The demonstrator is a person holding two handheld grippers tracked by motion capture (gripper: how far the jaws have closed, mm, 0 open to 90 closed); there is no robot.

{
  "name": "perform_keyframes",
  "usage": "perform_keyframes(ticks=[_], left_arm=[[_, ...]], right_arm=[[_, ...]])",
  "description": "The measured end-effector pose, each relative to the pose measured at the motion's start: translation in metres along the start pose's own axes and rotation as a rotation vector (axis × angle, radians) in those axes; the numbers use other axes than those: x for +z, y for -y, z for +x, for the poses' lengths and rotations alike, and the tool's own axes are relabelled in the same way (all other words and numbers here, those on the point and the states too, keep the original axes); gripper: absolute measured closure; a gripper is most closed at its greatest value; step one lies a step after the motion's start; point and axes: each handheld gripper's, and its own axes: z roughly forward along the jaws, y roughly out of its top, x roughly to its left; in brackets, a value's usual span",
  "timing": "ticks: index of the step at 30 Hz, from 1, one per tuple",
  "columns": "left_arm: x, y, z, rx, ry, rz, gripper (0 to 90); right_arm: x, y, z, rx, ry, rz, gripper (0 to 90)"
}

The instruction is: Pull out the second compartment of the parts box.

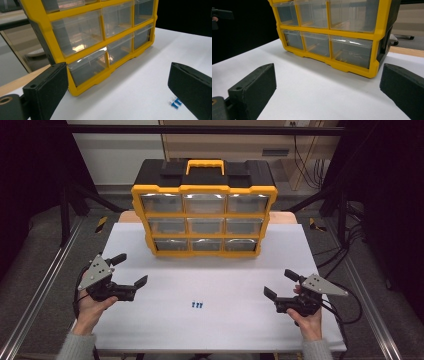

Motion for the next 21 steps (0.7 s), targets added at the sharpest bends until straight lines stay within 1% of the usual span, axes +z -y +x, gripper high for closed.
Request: perform_keyframes(ticks=[3,4,7,10,13,21], left_arm=[[0.001,-0.005,0.0,0.017,-0.006,-0.004,2.7],[0.001,-0.007,-0.001,0.018,-0.004,0.005,2.6],[0.003,-0.013,-0.001,0.04,-0.005,0.0,2.3],[0.005,-0.021,-0.002,0.071,-0.01,-0.007,1.7],[0.009,-0.029,-0.004,0.101,-0.006,-0.012,1.3],[0.016,-0.042,-0.008,0.17,-0.006,-0.007,0.0]], right_arm=[[0.0,0.001,-0.001,-0.009,-0.007,-0.001,1.3],[0.0,0.0,0.0,-0.002,-0.004,0.002,1.3],[0.001,0.001,0.0,-0.002,-0.008,0.002,1.3],[0.001,0.001,0.0,-0.002,-0.008,0.001,1.2],[0.0,0.0,0.0,0.001,-0.002,0.001,1.3],[0.0,0.0,0.0,-0.002,0.001,0.001,1.2]])
